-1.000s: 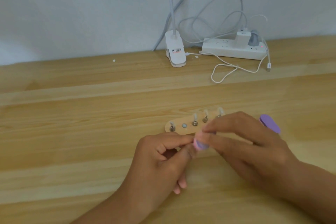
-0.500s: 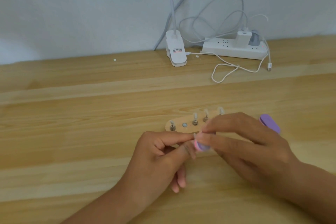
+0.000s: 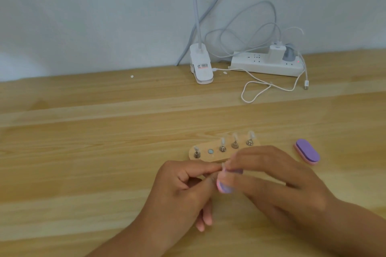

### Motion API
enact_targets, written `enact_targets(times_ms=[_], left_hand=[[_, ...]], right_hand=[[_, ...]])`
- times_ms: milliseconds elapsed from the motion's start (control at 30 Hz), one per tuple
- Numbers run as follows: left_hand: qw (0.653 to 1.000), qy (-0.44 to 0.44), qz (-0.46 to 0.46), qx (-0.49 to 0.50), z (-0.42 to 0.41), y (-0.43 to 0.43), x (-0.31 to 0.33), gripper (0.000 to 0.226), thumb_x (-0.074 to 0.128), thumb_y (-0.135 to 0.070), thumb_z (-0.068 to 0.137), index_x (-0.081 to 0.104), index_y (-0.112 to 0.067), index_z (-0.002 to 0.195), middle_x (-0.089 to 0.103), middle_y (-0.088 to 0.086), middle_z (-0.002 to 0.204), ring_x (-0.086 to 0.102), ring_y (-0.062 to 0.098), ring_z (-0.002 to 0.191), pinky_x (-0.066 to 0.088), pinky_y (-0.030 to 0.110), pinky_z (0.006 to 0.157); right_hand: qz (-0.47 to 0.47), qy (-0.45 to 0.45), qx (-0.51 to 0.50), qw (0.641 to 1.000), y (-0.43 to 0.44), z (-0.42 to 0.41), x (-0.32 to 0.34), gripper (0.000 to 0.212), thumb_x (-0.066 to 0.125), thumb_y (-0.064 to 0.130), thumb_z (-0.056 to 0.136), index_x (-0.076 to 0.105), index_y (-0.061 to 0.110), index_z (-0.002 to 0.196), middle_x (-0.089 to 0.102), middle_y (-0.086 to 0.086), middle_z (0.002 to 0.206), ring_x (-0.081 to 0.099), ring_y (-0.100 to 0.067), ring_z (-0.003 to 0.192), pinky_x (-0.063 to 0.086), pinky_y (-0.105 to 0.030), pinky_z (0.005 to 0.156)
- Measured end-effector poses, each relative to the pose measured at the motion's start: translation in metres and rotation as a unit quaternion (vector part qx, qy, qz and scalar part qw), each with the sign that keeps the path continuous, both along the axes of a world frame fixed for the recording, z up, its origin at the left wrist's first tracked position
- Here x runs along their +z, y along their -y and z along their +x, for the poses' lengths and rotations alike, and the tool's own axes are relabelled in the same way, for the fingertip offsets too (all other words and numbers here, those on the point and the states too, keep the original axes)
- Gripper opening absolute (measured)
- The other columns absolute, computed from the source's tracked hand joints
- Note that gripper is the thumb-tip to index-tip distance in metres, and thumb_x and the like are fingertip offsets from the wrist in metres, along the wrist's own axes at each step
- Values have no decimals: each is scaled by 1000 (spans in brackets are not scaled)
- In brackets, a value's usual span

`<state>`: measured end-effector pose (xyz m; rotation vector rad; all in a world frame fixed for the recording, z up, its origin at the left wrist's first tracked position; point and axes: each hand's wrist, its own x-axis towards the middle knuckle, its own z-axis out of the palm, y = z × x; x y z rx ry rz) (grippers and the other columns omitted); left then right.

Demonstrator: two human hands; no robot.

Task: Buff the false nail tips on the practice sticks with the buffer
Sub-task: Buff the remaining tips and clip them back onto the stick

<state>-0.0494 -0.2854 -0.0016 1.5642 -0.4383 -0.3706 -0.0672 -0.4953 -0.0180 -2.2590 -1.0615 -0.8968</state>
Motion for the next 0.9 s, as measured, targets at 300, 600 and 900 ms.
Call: enact_targets(times_ms=[300,600,900], left_hand=[[1000,21,13,16,0,1,-2,11,71,-26,88,79,-32,91,64,23,60,52,24,36,42,23,37],[1000,8,8,14,2,0,-1,10,71,-26,87,79,-30,92,64,23,59,52,25,37,44,23,38],[1000,20,13,13,0,0,-2,10,73,-31,84,79,-30,92,66,17,70,57,26,40,45,26,37]], right_hand=[[-20,-33,-33,999,2,0,8,31,59,-7,91,75,8,113,68,-6,111,64,-22,106,51,-33,90],[10,-56,-23,998,4,0,6,35,55,4,99,69,20,127,64,-1,120,62,-18,111,51,-32,92],[68,-83,-23,994,-7,-2,6,28,56,7,100,72,19,119,68,0,114,66,-16,105,53,-31,88]])
